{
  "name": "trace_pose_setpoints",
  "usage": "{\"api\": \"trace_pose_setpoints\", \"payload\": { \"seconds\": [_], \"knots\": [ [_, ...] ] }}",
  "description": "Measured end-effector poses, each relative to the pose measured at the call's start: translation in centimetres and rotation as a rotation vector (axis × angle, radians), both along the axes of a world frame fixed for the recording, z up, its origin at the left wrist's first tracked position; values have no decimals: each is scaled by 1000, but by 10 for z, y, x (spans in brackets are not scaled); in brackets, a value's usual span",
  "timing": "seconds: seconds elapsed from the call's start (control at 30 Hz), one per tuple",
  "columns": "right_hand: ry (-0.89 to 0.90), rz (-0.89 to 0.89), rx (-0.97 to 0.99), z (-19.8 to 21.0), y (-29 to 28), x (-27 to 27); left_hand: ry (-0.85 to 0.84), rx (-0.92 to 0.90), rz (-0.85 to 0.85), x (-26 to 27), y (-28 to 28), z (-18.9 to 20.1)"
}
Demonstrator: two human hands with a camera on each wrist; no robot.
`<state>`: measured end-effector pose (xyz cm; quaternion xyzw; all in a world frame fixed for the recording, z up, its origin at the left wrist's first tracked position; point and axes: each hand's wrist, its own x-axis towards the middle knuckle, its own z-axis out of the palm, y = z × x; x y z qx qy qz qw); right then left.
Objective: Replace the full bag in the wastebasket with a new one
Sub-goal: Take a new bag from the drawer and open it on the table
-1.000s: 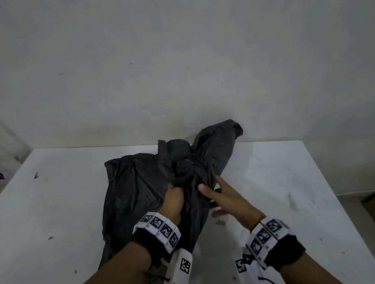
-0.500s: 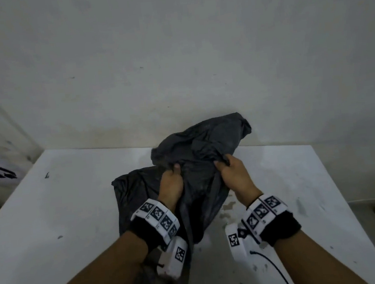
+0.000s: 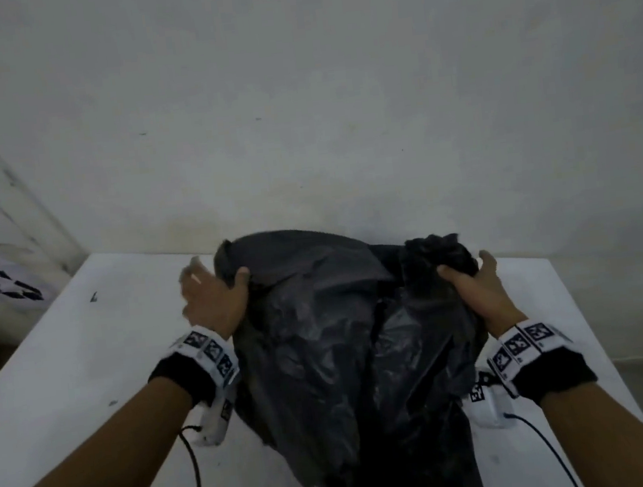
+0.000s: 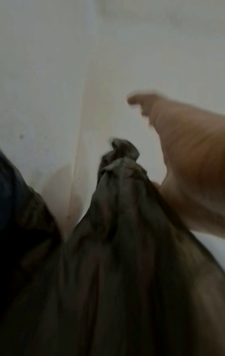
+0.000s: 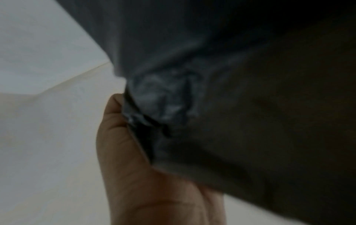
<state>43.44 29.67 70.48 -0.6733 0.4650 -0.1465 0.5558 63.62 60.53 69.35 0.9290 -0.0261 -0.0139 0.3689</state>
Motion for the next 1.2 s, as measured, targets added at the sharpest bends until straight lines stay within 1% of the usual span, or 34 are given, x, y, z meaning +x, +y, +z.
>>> {"api": "trace_pose_setpoints", "payload": {
  "seconds": [0.03, 0.07, 0.1, 0.17, 0.2, 0.27, 0.3, 0.4, 0.47, 0.53, 0.57, 0.63, 0.7, 0.73, 0.8, 0.83, 0.87, 0.9, 0.93, 0.97, 1.0, 1.03, 1.07, 1.1, 1.13, 1.17, 1.2],
  "knots": [
    [110, 15, -102, -4, 0, 1, -125, 53, -147, -6, -3, -3],
    [198, 35, -199, -10, 1, 0, -214, 99, -308, -13, -7, -8],
    [270, 54, -287, -11, 3, -1, -261, 142, -470, -21, -11, -12],
    [394, 106, -489, -15, 6, -5, -264, 184, -750, -41, -22, -25],
    [493, 136, -622, -19, 6, -7, -259, 218, -873, -52, -29, -30],
    [668, 189, -907, -28, 13, -14, -271, 364, -1086, -75, -40, -41],
    [673, 226, -1016, -32, 19, -16, -267, 444, -1174, -85, -45, -47],
    [553, 336, -1234, -49, 46, -28, -200, 697, -1340, -100, -52, -65],
    [538, 449, -1262, -65, 65, -37, -148, 875, -1357, -98, -48, -76],
    [563, 652, -1192, -93, 76, -53, -130, 1037, -1328, -89, -38, -87],
    [631, 773, -1127, -109, 79, -63, -117, 1110, -1305, -83, -30, -93],
    [809, 909, -917, -135, 78, -85, -91, 1238, -1238, -71, -11, -99],
    [914, 904, -751, -145, 70, -97, -47, 1347, -1125, -57, 11, -101],
    [942, 859, -728, -146, 62, -99, -14, 1398, -1065, -50, 22, -99],
    [1005, 797, -595, -143, 45, -96, 49, 1515, -960, -36, 41, -93],
    [1068, 767, -557, -137, 36, -88, 83, 1561, -918, -31, 49, -89],
    [1126, 737, -522, -126, 32, -77, 114, 1568, -892, -26, 53, -85],
    [1160, 700, -508, -116, 31, -65, 134, 1517, -877, -22, 54, -80],
    [1157, 660, -536, -106, 36, -53, 123, 1399, -872, -20, 52, -76],
    [1093, 622, -624, -99, 44, -42, 60, 1239, -873, -20, 48, -73],
    [979, 594, -751, -95, 55, -33, -76, 1028, -889, -21, 41, -73],
    [821, 602, -848, -97, 68, -28, -231, 808, -930, -25, 33, -75],
    [656, 656, -907, -98, 81, -25, -394, 603, -978, -32, 25, -77],
    [545, 742, -906, -101, 95, -26, -470, 460, -1020, -40, 18, -80],
    [509, 822, -877, -109, 106, -30, -452, 414, -1072, -50, 12, -85],
    [542, 880, -828, -120, 114, -35, -342, 479, -1124, -60, 7, -90],
    [633, 925, -736, -131, 116, -43, -154, 626, -1161, -69, 5, -92]
  ]
}}
